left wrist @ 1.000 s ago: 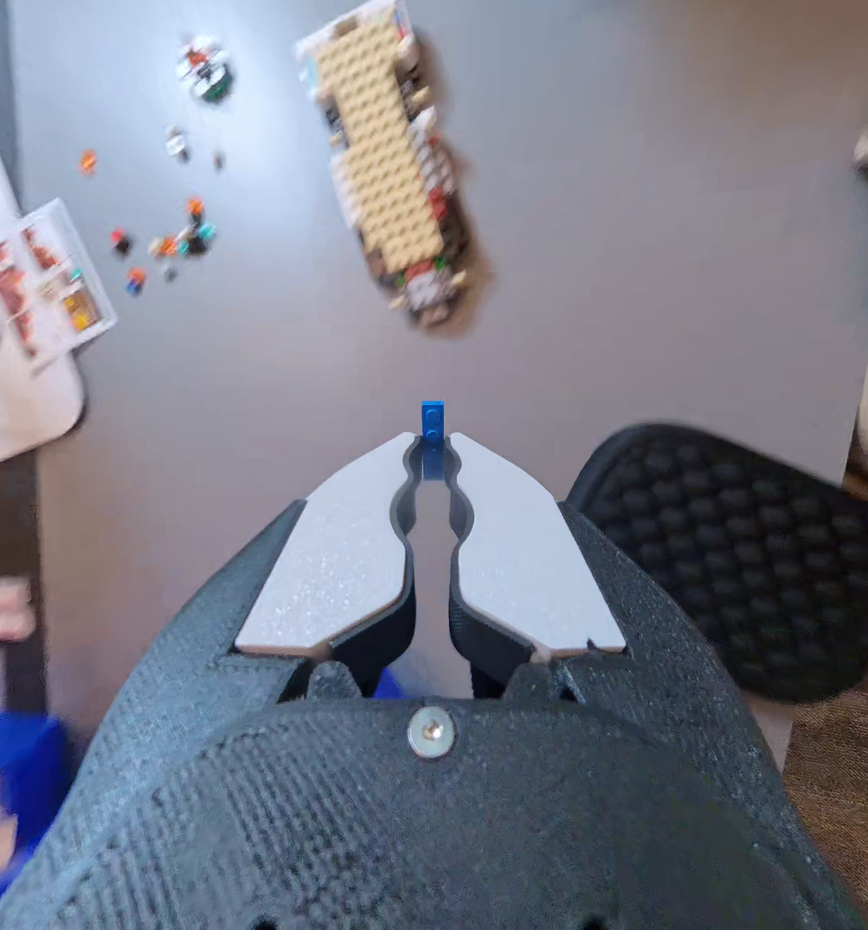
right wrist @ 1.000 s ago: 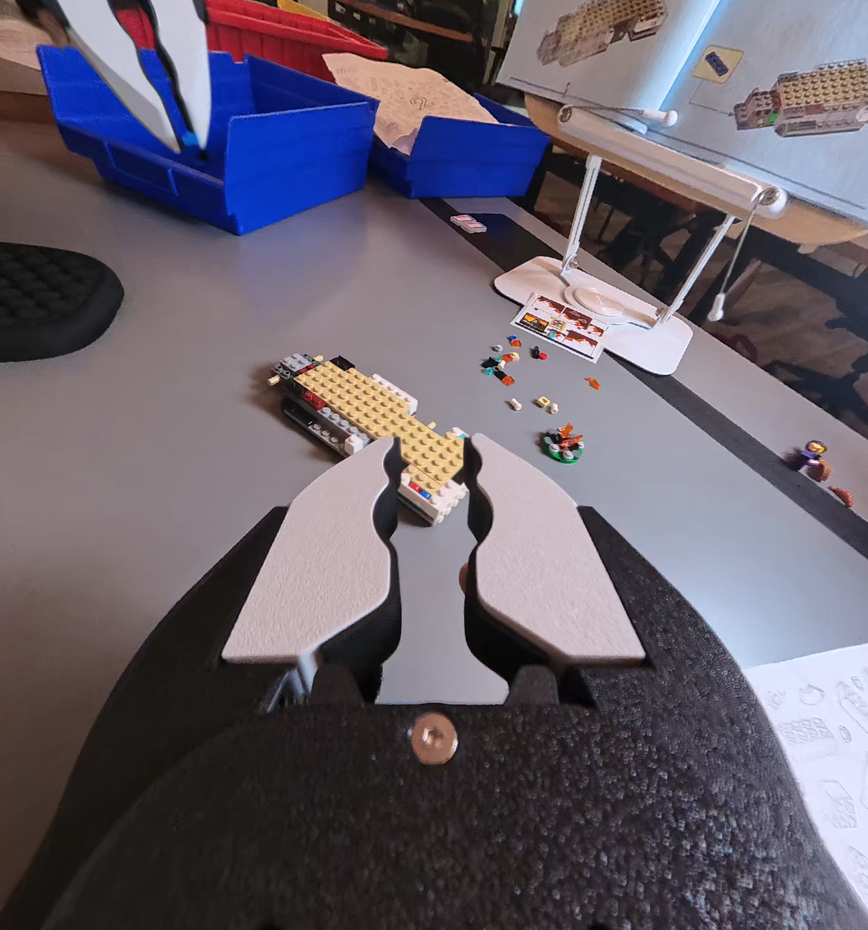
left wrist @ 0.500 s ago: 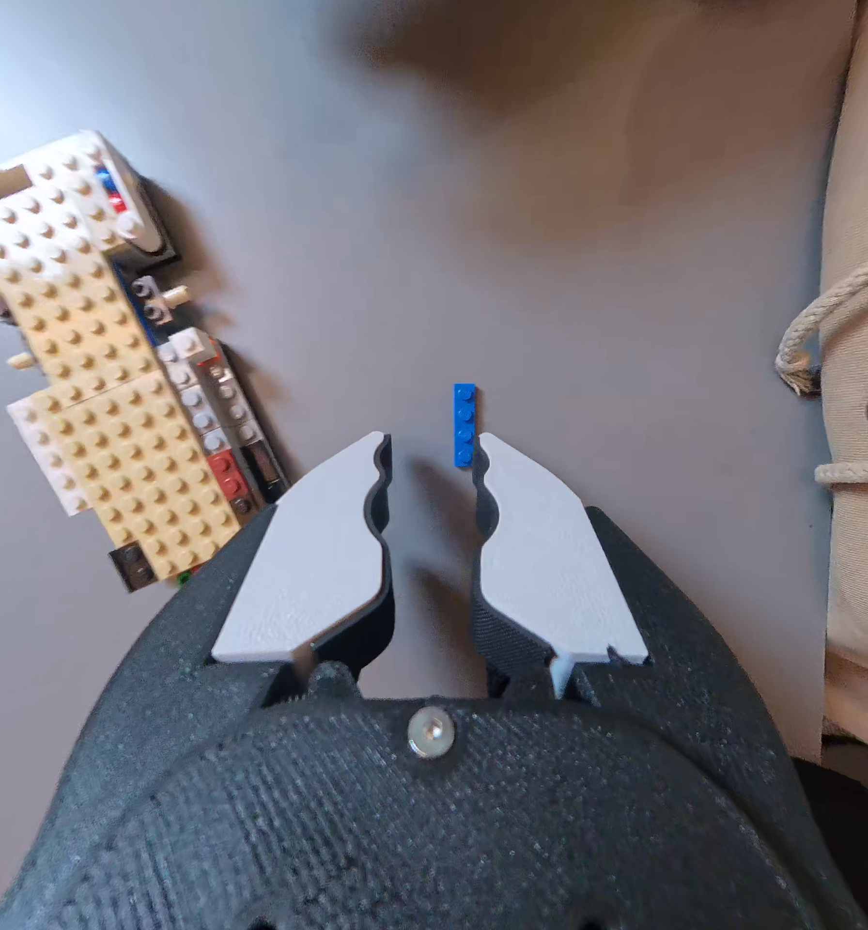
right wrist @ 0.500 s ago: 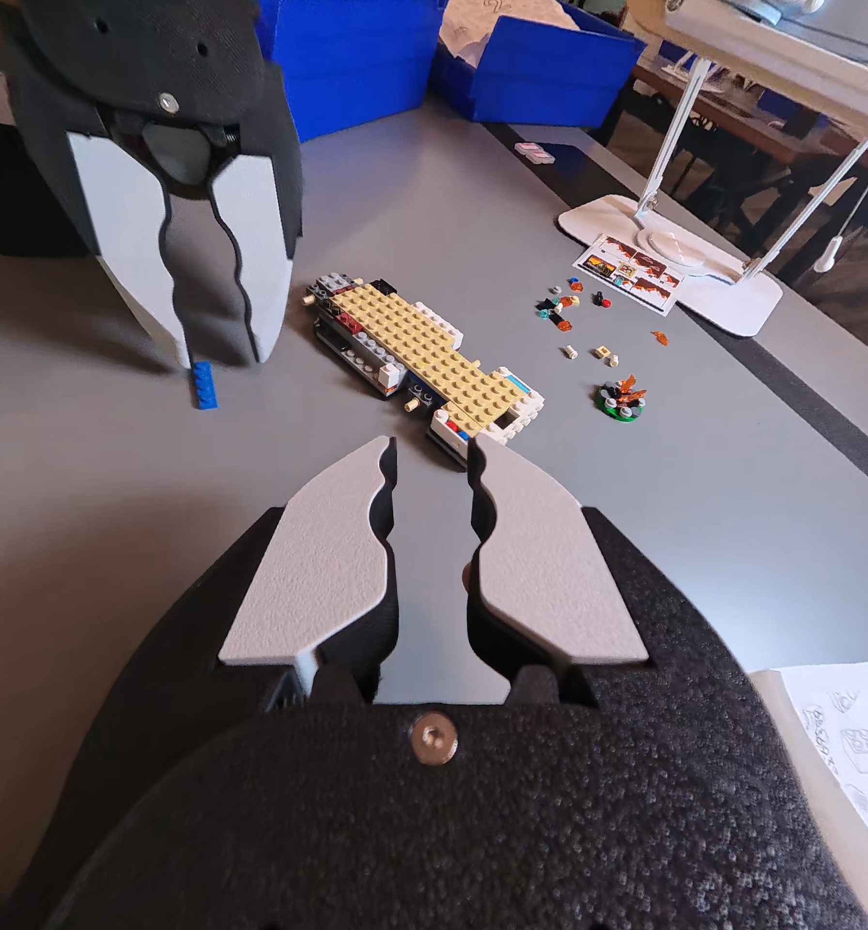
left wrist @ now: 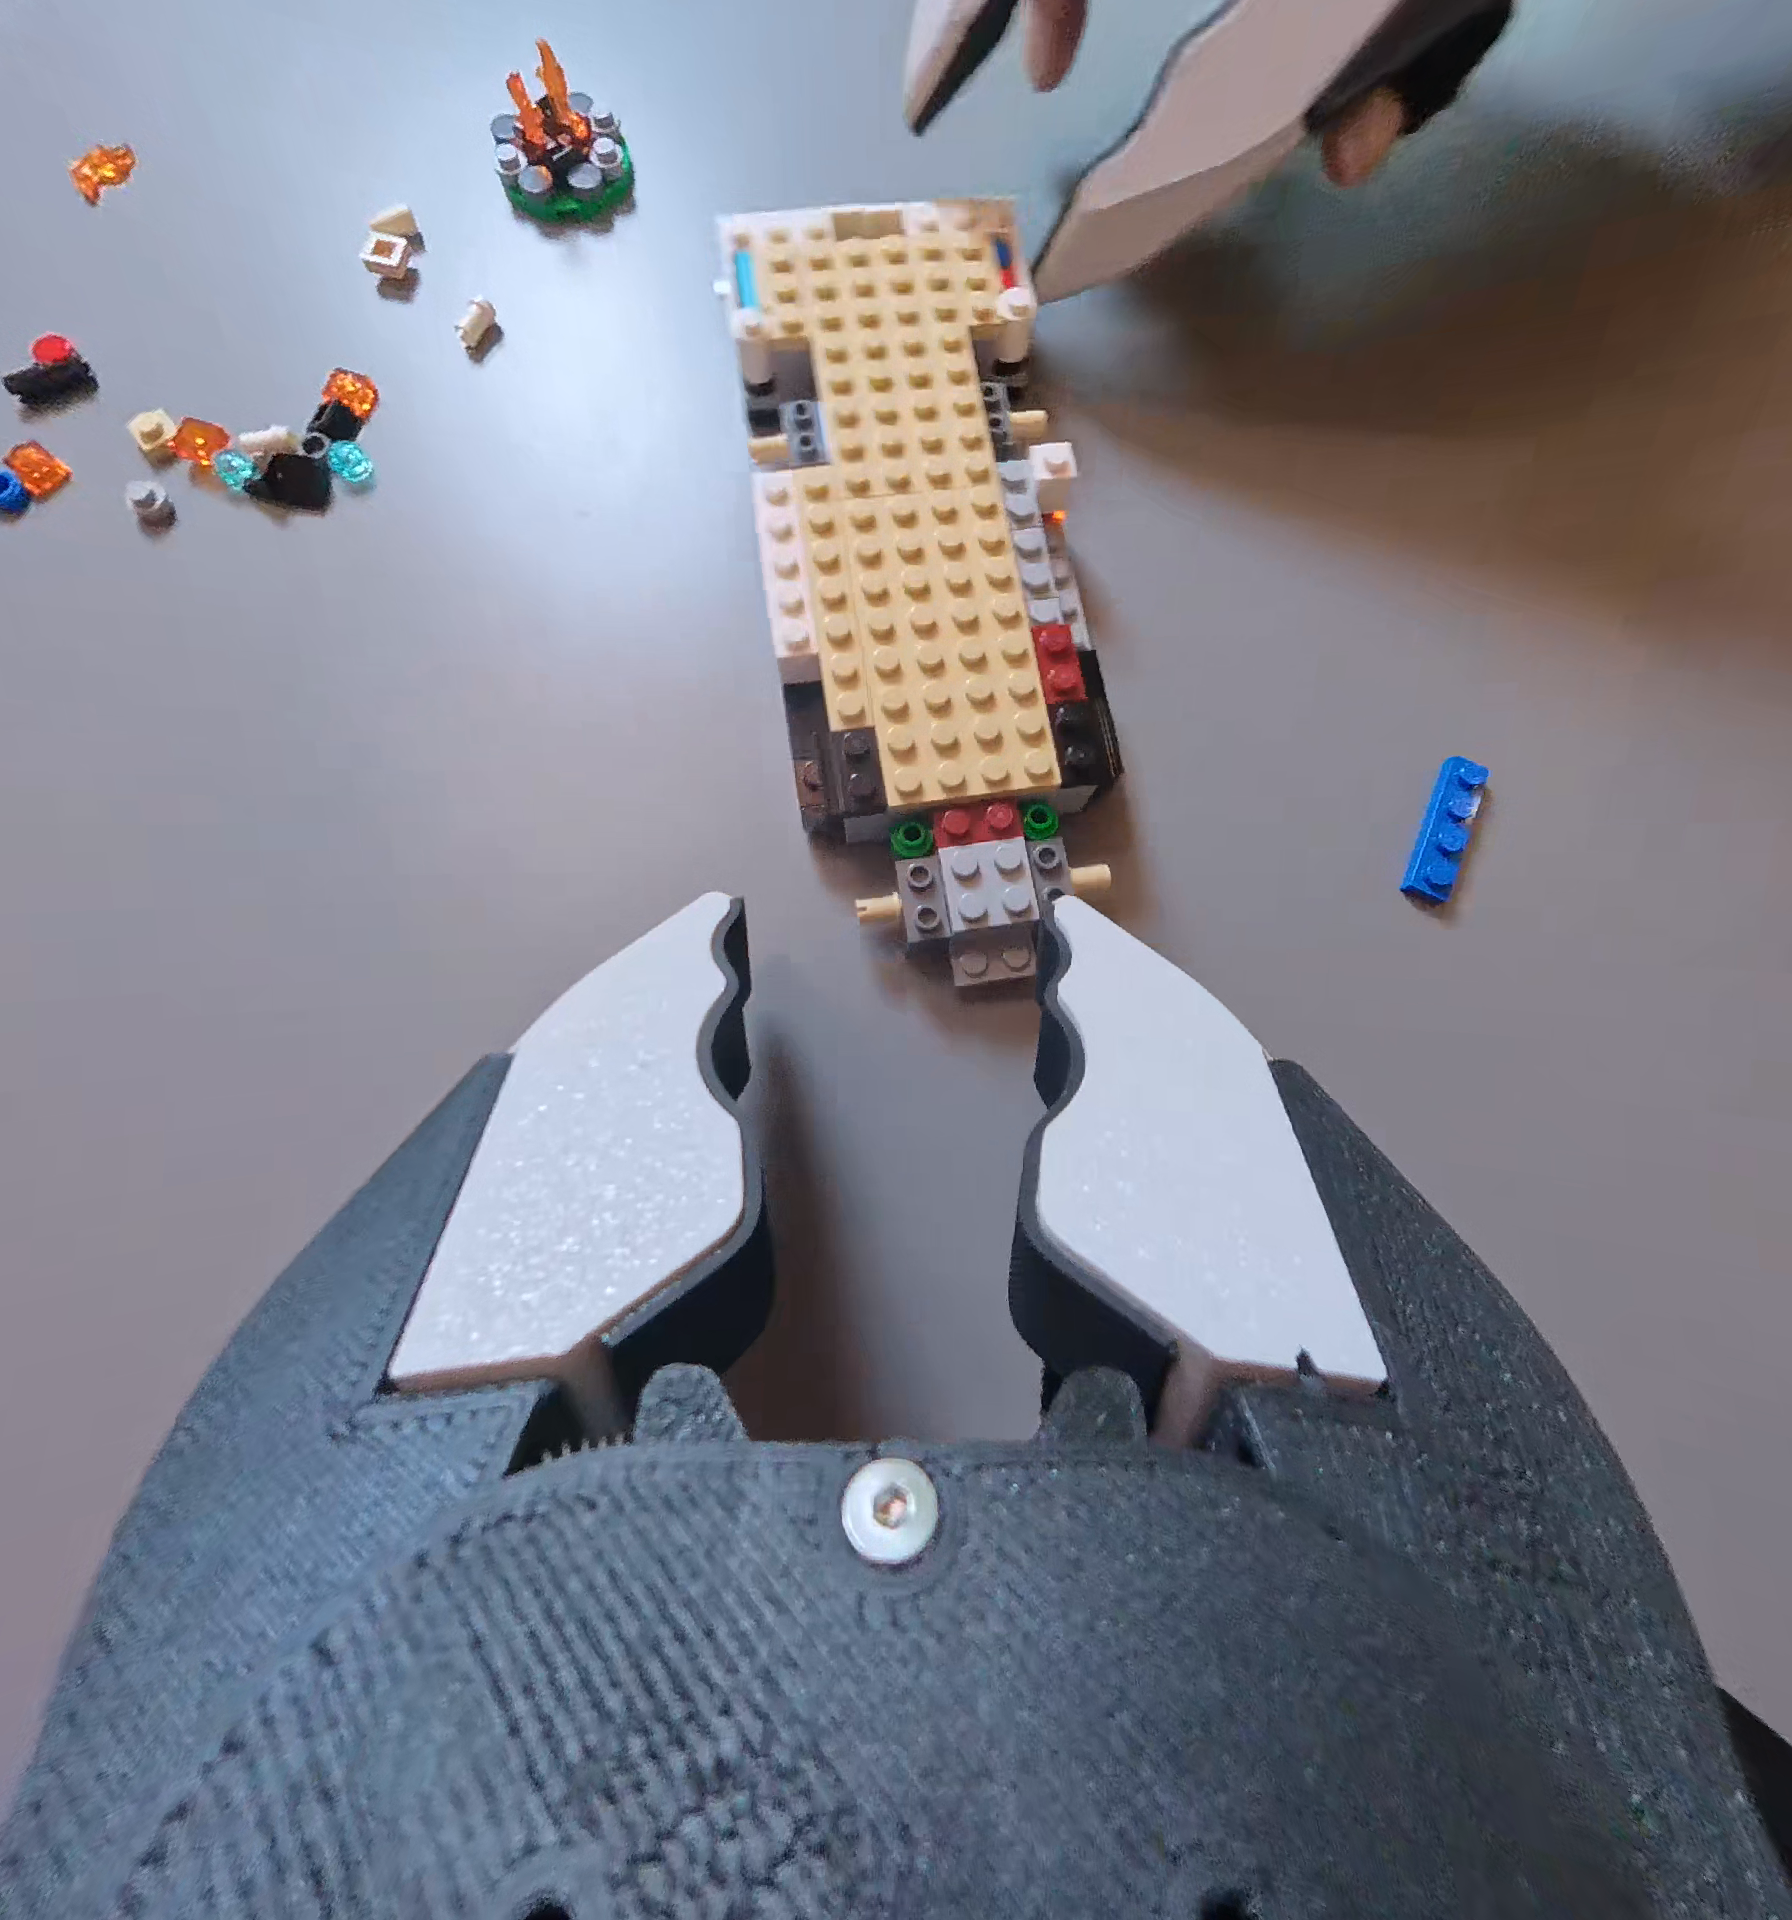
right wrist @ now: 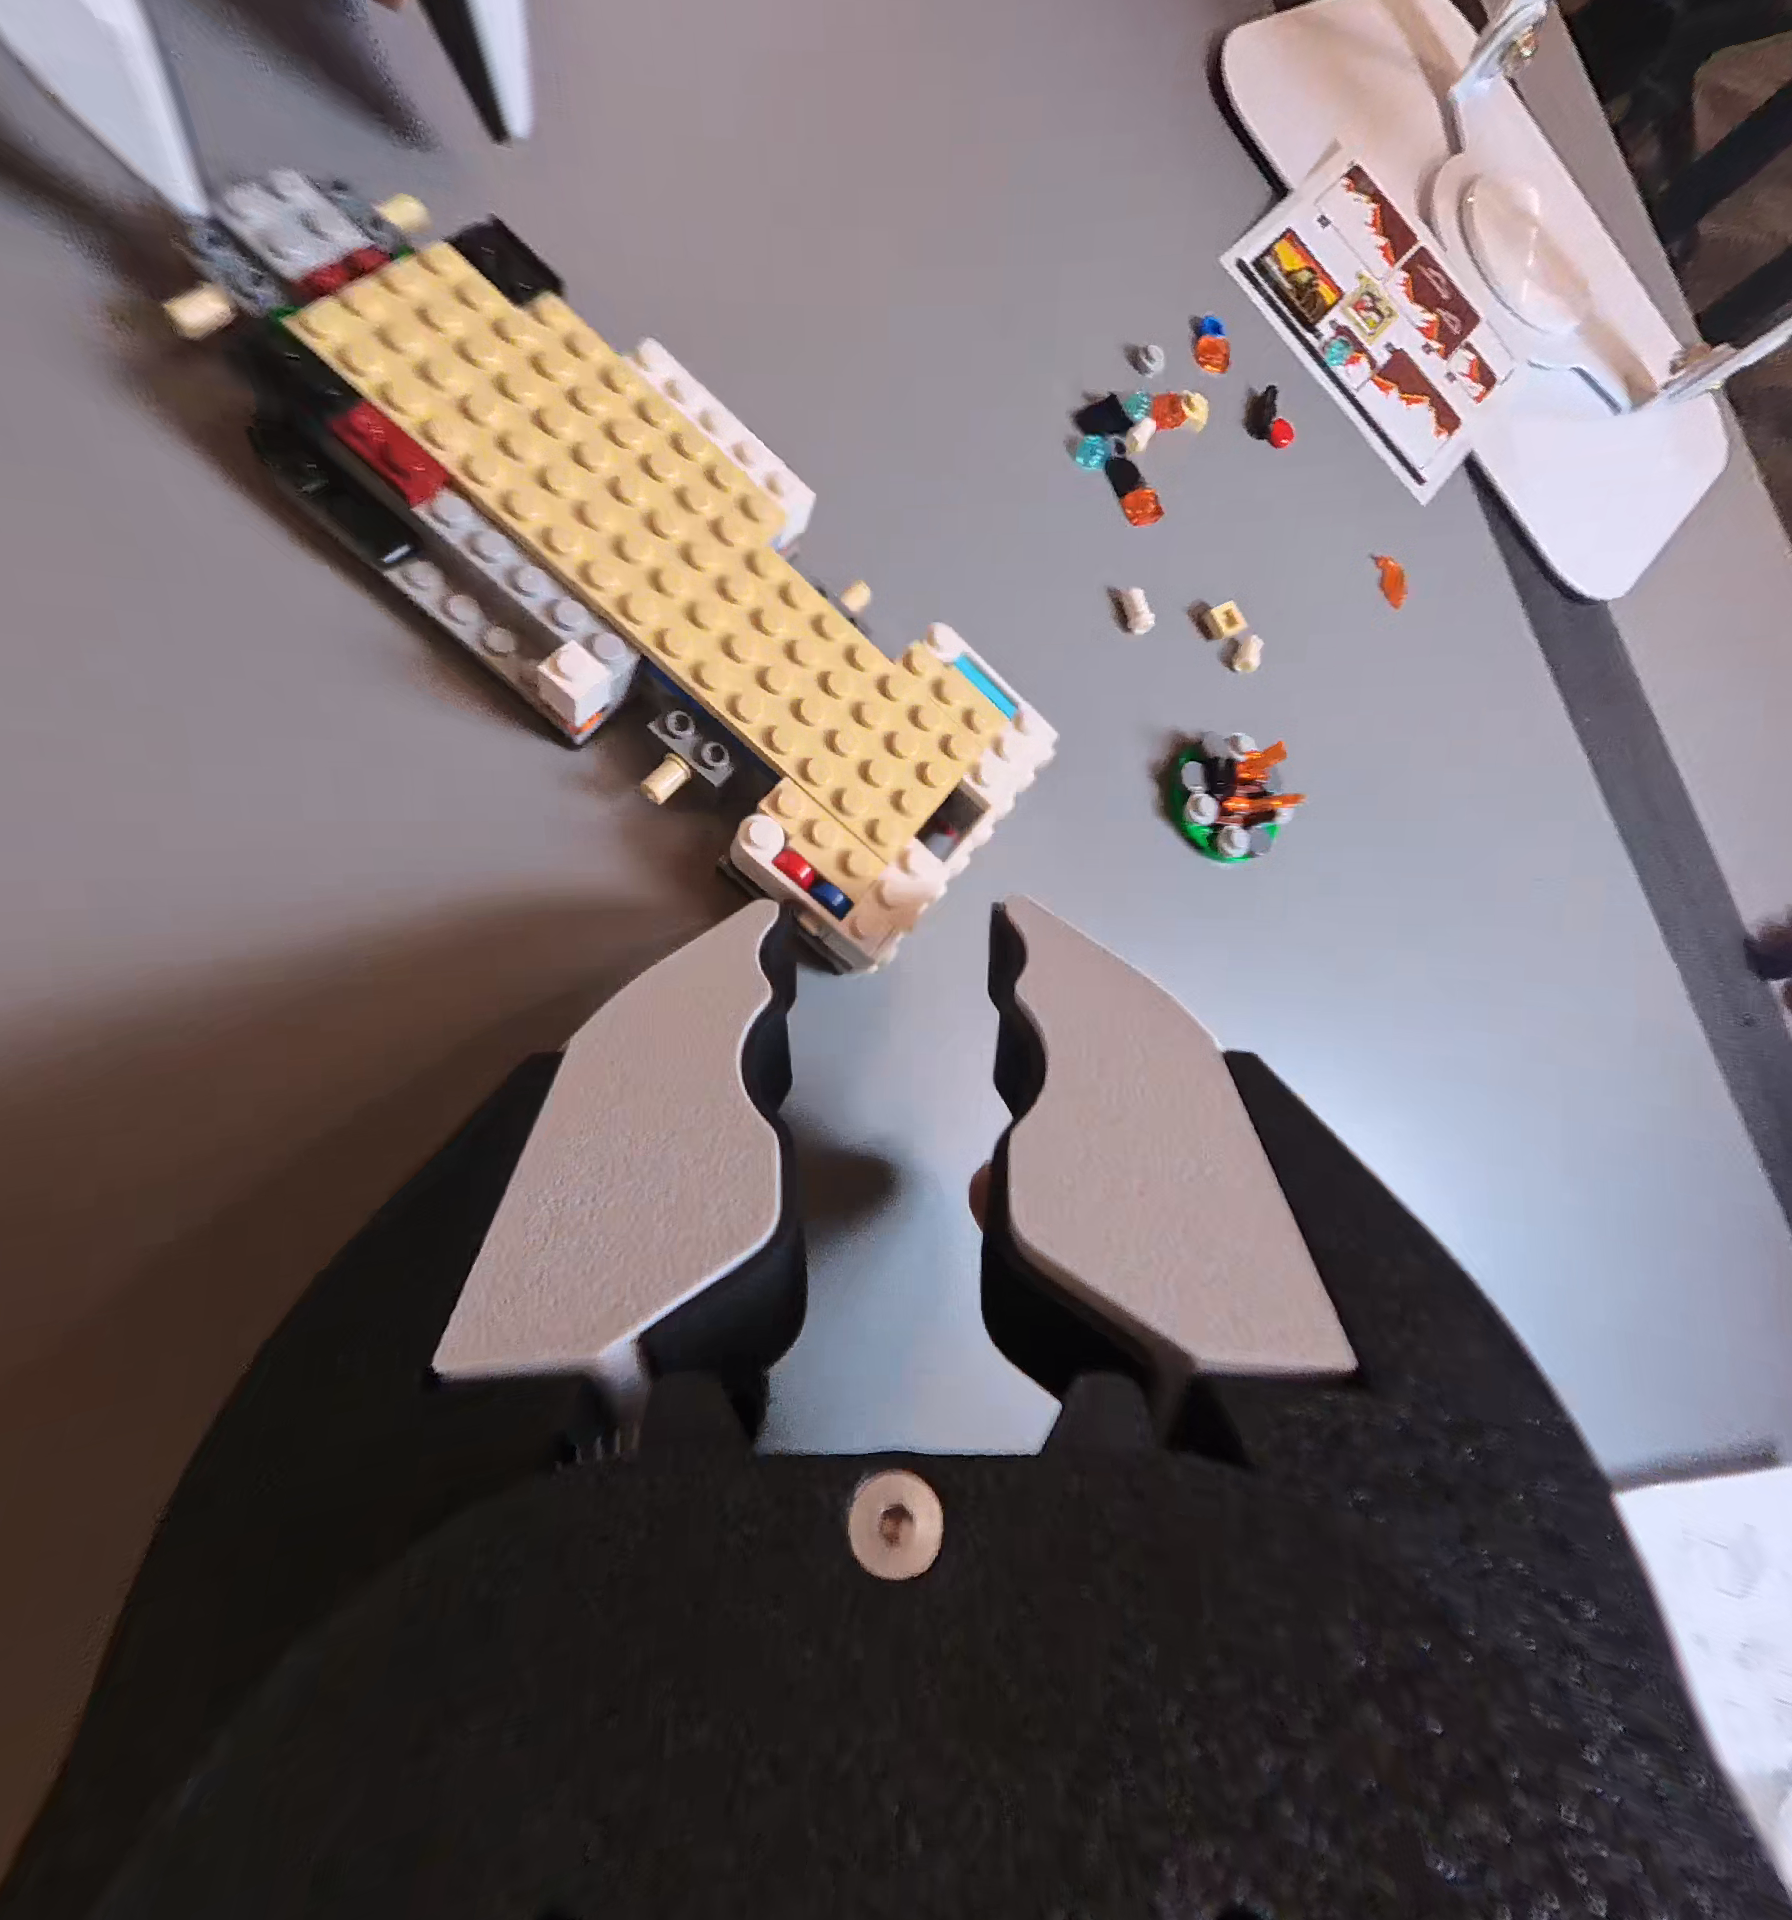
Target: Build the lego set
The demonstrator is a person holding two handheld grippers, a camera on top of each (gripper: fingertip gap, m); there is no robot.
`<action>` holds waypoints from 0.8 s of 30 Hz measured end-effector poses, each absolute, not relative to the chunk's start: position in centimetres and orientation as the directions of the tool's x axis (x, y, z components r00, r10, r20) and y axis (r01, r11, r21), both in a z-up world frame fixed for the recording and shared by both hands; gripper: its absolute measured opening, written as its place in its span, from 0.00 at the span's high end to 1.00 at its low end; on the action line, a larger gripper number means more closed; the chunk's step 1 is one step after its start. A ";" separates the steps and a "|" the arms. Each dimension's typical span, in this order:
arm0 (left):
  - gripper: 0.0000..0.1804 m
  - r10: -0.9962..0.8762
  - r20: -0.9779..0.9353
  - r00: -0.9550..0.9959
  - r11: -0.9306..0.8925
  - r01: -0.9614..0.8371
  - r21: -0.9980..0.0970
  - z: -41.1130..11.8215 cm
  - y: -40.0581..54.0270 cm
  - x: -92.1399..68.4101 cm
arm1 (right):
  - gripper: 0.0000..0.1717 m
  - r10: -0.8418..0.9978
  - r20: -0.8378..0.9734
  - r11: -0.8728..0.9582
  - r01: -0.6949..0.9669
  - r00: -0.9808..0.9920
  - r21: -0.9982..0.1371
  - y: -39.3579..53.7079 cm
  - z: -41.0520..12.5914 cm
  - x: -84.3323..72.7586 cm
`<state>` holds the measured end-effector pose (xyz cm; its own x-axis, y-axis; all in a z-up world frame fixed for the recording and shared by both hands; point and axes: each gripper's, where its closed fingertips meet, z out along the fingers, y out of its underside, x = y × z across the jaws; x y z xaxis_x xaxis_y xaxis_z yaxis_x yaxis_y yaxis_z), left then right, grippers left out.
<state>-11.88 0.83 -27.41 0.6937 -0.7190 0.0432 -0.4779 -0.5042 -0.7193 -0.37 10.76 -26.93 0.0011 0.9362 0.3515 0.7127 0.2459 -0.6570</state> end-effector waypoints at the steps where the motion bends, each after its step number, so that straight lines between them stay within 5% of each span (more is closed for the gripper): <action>1: 0.71 -0.724 0.040 0.689 -0.498 -0.482 -0.721 -27.5 0.7 -11.8 | 0.79 0.933 0.361 0.249 0.713 0.006 -0.656 11.4 -26.8 -0.7; 10: 0.72 -0.753 0.081 0.653 -0.480 -0.460 -0.747 -27.8 -0.6 -11.0 | 0.79 0.987 0.151 0.159 0.561 -0.060 -0.813 5.7 -24.4 -0.8; 24: 0.77 -0.783 0.052 0.620 -0.396 -0.432 -0.810 -26.0 -1.2 -10.0 | 0.84 0.940 0.013 0.251 0.664 -0.342 -0.705 -5.3 -27.3 -1.3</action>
<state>-9.95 -1.21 -26.03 0.6202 -0.7827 0.0522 -0.4319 -0.3963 -0.8102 -1.29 -5.28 -27.34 -0.3422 0.9396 0.0127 0.6637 0.2512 -0.7046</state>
